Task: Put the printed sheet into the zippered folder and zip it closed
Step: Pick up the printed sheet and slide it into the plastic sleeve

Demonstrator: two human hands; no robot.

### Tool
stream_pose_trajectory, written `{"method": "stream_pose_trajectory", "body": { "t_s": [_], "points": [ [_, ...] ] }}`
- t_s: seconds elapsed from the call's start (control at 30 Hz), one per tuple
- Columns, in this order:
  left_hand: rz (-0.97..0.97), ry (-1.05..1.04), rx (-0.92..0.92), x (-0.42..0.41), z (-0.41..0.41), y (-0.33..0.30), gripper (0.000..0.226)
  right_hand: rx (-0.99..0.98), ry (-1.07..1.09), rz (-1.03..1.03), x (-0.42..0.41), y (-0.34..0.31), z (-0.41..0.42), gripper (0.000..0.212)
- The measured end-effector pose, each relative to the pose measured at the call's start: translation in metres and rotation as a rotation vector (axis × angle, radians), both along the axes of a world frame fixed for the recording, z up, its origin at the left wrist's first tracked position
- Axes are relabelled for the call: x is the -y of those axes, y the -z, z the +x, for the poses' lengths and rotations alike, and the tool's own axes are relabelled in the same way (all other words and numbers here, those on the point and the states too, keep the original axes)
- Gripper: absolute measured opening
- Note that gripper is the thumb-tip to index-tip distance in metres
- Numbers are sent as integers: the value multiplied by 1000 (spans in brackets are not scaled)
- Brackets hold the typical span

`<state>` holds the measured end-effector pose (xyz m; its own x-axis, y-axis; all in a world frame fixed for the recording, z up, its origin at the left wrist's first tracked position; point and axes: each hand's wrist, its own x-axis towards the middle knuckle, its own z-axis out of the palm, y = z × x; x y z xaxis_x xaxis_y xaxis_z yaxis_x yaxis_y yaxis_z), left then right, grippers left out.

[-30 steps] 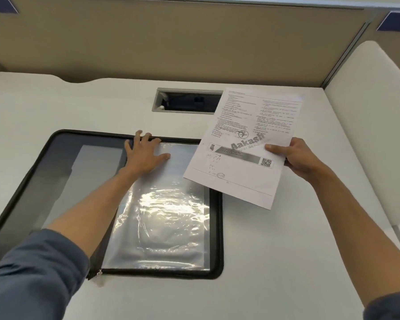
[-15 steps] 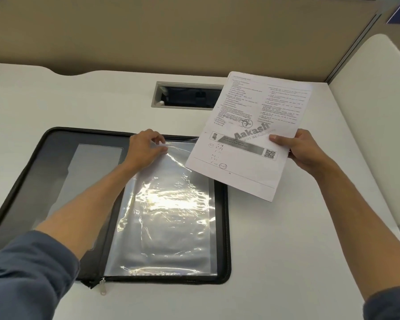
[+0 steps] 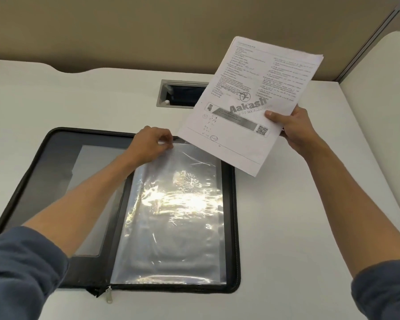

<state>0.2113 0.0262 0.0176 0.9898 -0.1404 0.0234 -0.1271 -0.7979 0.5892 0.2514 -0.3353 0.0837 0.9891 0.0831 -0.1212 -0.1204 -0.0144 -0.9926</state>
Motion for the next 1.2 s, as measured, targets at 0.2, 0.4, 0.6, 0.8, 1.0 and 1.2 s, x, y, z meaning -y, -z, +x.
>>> {"method": "stream_pose_trajectory", "body": {
  "t_s": [0.2,0.4,0.6,0.8,1.0,1.2],
  "points": [
    [74,76,195,8,-9,9,3,41,46,5,-21,-7,20,26],
    [-41,83,46,15,-5,6,10,69,72,-18,-41,-15,38,33],
    [-122,114,-185,20,10,-15,20,110,81,-3,-67,-19,59,24],
    [-152,129,-252,19,18,-24,17,116,97,-20,-94,-10,77,25],
    [-210,152,-257,18,14,-22,18,130,134,-51,-115,0,95,27],
    [-238,156,-254,16,14,-21,19,112,118,-87,-137,11,105,29]
  ]
}}
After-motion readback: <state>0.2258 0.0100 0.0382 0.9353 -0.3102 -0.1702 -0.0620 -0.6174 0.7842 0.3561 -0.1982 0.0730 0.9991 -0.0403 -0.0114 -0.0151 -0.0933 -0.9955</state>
